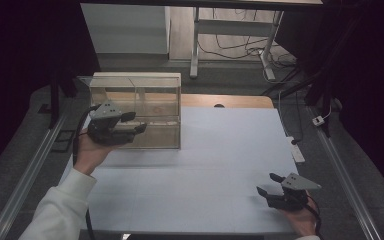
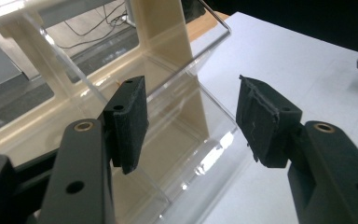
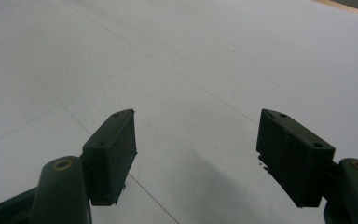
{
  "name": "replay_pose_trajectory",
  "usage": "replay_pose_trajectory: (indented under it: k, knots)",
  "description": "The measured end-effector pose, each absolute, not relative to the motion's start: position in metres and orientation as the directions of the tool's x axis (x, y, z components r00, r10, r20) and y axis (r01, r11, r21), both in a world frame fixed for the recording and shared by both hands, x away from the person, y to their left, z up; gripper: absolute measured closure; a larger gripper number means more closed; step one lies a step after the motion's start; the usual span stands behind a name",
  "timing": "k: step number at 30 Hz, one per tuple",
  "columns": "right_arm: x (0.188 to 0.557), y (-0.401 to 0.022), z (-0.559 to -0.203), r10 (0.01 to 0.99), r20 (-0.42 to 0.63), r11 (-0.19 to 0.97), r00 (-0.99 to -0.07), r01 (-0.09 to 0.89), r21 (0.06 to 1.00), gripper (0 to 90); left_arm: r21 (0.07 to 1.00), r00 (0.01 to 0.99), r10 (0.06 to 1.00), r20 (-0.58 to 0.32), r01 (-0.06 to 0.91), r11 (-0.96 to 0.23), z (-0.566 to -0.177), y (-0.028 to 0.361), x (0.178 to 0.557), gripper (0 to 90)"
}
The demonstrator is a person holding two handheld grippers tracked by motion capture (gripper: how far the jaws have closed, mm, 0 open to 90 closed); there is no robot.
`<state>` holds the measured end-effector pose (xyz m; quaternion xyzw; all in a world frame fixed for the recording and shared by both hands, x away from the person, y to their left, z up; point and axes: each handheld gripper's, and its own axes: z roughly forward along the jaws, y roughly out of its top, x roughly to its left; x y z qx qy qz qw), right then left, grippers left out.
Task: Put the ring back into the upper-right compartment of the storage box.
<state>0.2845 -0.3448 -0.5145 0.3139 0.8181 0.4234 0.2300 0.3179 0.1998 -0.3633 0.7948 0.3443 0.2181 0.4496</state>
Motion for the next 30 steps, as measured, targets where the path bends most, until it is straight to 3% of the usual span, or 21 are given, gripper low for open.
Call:
replay_pose_trajectory:
  k: [12,30]
  knots:
    - [0.283,-0.344,-0.514,0.712,-0.111,0.443,-0.694,0.320,0.837,27.8,0.853,0.666,0.745,0.037,0.368,-0.371,-0.390,0.213,0.285,39.7]
    - [0.282,-0.343,-0.514,0.707,-0.114,0.446,-0.698,0.315,0.838,27.8,0.841,0.655,0.756,0.013,0.402,-0.363,-0.469,0.233,0.243,39.6]
